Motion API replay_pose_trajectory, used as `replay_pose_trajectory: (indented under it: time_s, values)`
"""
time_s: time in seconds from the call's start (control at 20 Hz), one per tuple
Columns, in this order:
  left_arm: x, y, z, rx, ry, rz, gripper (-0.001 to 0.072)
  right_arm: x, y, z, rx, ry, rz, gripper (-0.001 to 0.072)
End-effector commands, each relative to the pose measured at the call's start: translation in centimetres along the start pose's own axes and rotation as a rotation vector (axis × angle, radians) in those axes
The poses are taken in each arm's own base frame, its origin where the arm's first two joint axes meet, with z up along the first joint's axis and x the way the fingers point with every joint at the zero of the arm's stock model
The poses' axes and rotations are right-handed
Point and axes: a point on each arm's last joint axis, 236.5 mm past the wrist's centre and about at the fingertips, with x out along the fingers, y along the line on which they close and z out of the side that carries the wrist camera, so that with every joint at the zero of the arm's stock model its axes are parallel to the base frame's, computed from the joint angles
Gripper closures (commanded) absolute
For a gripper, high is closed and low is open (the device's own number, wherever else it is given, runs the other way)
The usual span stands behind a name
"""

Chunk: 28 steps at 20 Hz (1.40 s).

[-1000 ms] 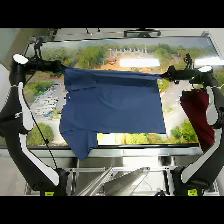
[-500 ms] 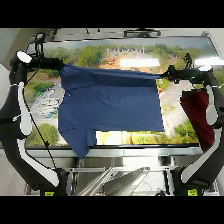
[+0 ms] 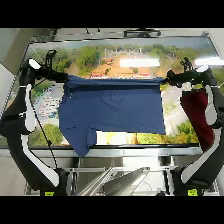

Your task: Fold the shirts.

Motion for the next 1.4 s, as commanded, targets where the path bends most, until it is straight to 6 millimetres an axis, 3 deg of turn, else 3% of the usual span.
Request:
replay_pose_trajectory:
  time_s: [0.0,0.25,0.35,0.6,0.7,0.85,1.05,1.1,1.15,1.2,1.25,1.35]
  values:
    - [0.8,-0.4,-2.2,-0.074,0.091,-0.028,0.0699,0.2,-1.7,-0.6,-0.031,0.023,-0.095,0.0700]
    - [0.7,-0.4,-3.7,-0.188,0.155,-0.014,0.0699,0.6,-1.3,-1.2,-0.039,0.046,-0.101,0.0699]
    - [0.5,0.2,-4.8,-0.212,0.201,0.022,0.0699,0.9,-0.3,-2.2,-0.043,0.083,-0.079,0.0700]
    - [0.8,-1.4,-5.3,-0.244,0.238,0.012,0.0700,1.3,2.5,-3.8,-0.131,0.117,-0.173,0.0700]
    - [1.1,-1.5,-5.3,-0.247,0.243,0.045,0.0700,1.4,2.3,-4.1,-0.169,0.113,-0.285,0.0699]
    - [1.2,0.0,-6.0,-0.204,0.275,0.173,0.0699,1.8,1.4,-4.8,-0.206,0.117,-0.442,0.0700]
    - [1.1,0.0,-6.0,-0.207,0.279,0.175,0.0687,2.1,1.8,-5.2,-0.226,0.120,-0.479,0.0698]
    - [0.8,-0.1,-6.0,-0.205,0.286,0.173,0.0543,1.8,2.1,-5.3,-0.236,0.125,-0.476,0.0666]
    - [0.2,-0.4,-5.8,-0.202,0.290,0.171,0.0360,1.3,2.5,-5.4,-0.250,0.132,-0.474,0.0423]
    - [-0.7,-0.7,-5.5,-0.196,0.293,0.169,0.0218,0.5,3.1,-5.4,-0.253,0.130,-0.473,0.0066]
    - [-1.8,-1.0,-5.1,-0.192,0.293,0.167,-0.0013,-0.6,3.7,-5.3,-0.269,0.127,-0.470,0.0012]
    - [-4.5,-1.6,-4.8,-0.189,0.274,0.173,0.0009,-3.9,4.8,-5.7,-0.279,0.140,-0.479,0.0014]
